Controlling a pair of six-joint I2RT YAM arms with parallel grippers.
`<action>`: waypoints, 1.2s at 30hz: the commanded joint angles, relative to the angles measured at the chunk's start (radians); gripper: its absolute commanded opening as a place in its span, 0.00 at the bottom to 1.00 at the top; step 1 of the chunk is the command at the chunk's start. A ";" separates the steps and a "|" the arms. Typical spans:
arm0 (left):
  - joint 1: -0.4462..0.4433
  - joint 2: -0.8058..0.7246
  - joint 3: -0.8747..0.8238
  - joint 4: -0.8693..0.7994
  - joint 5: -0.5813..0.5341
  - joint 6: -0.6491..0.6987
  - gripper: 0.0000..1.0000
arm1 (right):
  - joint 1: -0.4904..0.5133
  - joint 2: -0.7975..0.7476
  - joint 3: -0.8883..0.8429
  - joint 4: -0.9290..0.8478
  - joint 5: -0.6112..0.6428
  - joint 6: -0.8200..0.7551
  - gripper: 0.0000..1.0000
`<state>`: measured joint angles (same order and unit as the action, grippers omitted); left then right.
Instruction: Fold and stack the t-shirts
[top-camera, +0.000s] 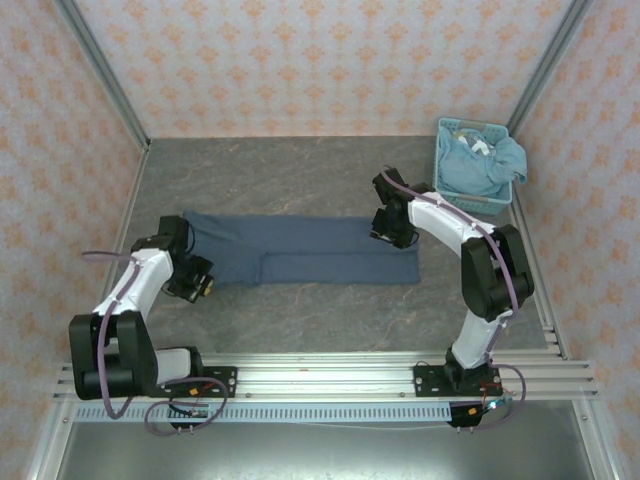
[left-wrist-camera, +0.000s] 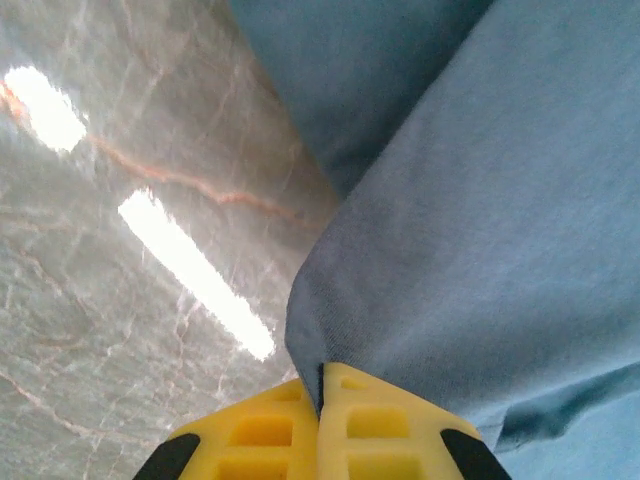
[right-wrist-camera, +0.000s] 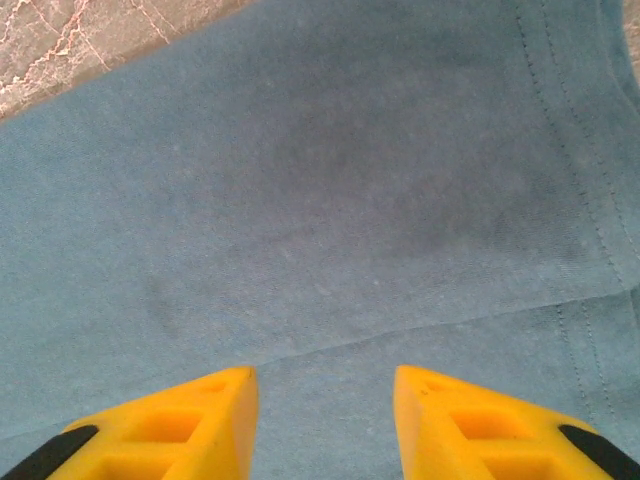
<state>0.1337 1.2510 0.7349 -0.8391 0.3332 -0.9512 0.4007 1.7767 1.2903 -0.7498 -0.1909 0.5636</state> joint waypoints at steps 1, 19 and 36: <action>-0.036 -0.047 -0.074 -0.023 -0.012 -0.050 0.00 | 0.010 -0.033 -0.018 0.007 0.013 -0.003 0.40; -0.045 -0.018 0.145 -0.098 -0.331 0.093 0.00 | 0.020 -0.040 -0.026 0.002 0.007 -0.010 0.39; -0.044 0.117 0.209 0.056 -0.485 0.298 0.00 | 0.020 -0.050 -0.043 0.003 0.003 -0.008 0.39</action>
<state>0.0929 1.3396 0.9657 -0.8337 -0.0547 -0.7071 0.4145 1.7626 1.2663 -0.7391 -0.1993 0.5632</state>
